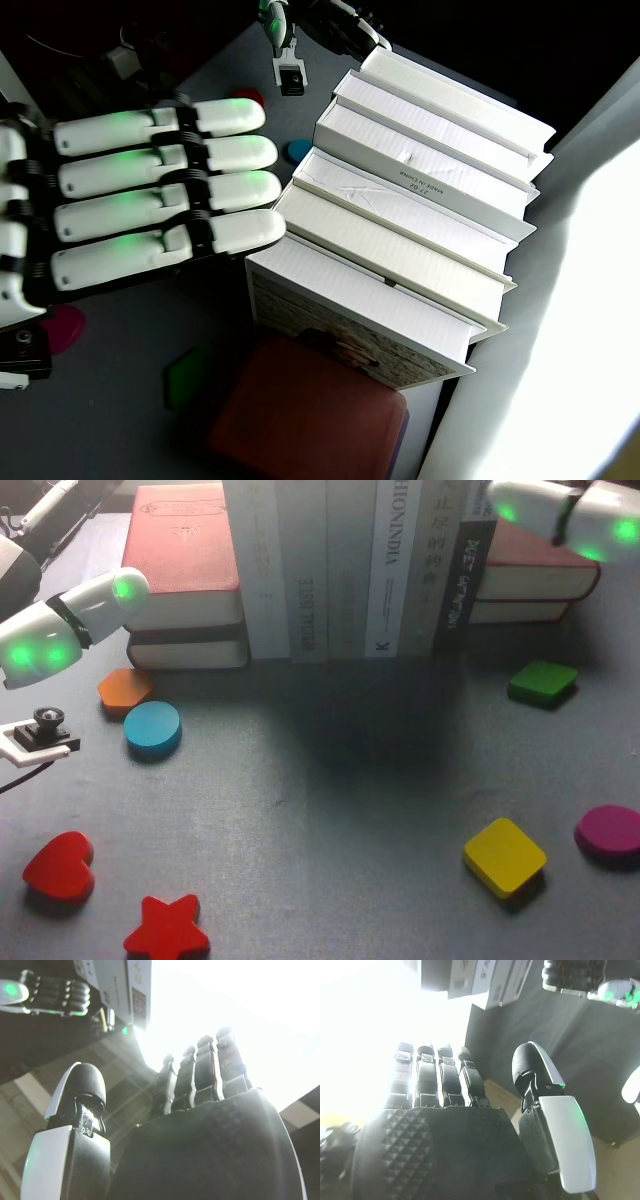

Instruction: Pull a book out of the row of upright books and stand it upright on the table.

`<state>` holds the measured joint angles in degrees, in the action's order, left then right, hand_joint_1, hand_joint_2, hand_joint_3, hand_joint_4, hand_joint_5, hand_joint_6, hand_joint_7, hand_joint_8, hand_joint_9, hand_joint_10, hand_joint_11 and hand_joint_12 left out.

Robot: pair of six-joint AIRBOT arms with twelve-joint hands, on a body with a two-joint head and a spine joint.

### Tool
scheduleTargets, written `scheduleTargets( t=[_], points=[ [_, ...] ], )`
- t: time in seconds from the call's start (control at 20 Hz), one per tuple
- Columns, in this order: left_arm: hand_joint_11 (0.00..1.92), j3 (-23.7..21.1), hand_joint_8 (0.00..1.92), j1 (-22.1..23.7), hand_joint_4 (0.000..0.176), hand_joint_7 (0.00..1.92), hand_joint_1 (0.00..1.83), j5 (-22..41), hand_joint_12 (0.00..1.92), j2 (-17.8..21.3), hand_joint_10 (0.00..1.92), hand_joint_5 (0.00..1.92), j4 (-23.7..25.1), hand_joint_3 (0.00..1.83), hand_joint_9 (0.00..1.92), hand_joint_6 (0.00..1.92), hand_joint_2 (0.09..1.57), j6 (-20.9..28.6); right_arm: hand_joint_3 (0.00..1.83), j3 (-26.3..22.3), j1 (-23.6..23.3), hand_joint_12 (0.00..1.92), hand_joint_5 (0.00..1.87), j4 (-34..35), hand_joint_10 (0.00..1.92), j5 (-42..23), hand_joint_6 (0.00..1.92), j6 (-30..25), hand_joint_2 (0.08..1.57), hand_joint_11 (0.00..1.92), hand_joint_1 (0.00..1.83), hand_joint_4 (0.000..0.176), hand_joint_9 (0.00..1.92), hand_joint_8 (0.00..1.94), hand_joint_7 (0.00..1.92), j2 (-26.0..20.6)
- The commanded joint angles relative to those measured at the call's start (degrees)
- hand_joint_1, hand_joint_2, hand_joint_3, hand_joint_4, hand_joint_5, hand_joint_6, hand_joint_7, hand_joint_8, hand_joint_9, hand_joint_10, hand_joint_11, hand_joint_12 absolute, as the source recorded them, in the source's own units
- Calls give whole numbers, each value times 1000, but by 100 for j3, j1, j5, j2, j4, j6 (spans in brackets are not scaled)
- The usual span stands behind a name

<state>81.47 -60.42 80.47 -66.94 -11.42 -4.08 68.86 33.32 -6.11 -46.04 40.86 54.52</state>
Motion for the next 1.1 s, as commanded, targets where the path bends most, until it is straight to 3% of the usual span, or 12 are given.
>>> scheduleTargets(
  t=[0.0, 0.2, 0.3, 0.6, 0.7, 0.8, 1.0, 1.05],
  points=[
    [4, 11, 0, 2, 24, 0, 379, 704, 2, -1, 0, 68, -126, 0, 0, 3, 1349, 51, 0, 51, -145, 0, 102, 138, 0, -476, 38, 64, 1384, 0, 290, 0, 0, 0, 0, 31],
    [0, 17, 0, -12, 46, 0, 364, 688, 0, -5, 0, 55, -139, 0, 0, 0, 1345, 63, 10, 191, -549, 0, 178, -23, 0, 45, 65, 248, 1409, 0, 233, 0, 0, 0, 0, 229],
    [0, 17, 0, -13, 38, 0, 373, 692, 0, -6, 0, 50, -139, 0, 0, 0, 1344, 63, 5, 292, -729, 0, 220, -139, 0, 297, 74, 248, 1406, 0, 189, 0, 0, 0, 0, 360],
    [10, 36, 0, -14, 42, 0, 361, 711, 5, -12, 0, 5, -161, 0, 0, 1, 1341, 89, 5, 379, -831, 0, 503, -202, 0, 536, 180, 254, 1421, 0, 101, 0, 0, 0, 0, 521],
    [0, 25, 0, -17, 63, 0, 358, 754, 0, -8, 0, 0, -186, 0, 0, 0, 1333, 93, 0, 290, -831, 0, 613, -261, 0, 493, 232, 254, 1410, 0, 94, 0, 0, 4, 9, 503],
    [4, 20, 0, -22, 59, 0, 357, 761, 2, -8, 0, 0, -195, 0, 0, 0, 1335, 95, 0, 126, -808, 0, 614, -343, 0, 371, 465, 254, 1414, 0, 127, 0, 0, 0, 32, 441],
    [3, -1, 0, -66, 51, 0, 375, 804, 2, -4, 0, 27, -240, 1, 0, 6, 1341, 96, 0, -272, -511, 0, 424, -453, 0, -56, 1000, 251, 1439, 0, 83, 0, 0, 3, 33, 170],
    [1, -7, 0, -81, 40, 0, 375, 819, 1, -2, 0, 34, -256, 2, 0, 9, 1343, 96, 0, -349, -404, 0, 439, -453, 0, -173, 972, 231, 1434, 0, 101, 0, 0, 4, 41, 115]
  ],
)
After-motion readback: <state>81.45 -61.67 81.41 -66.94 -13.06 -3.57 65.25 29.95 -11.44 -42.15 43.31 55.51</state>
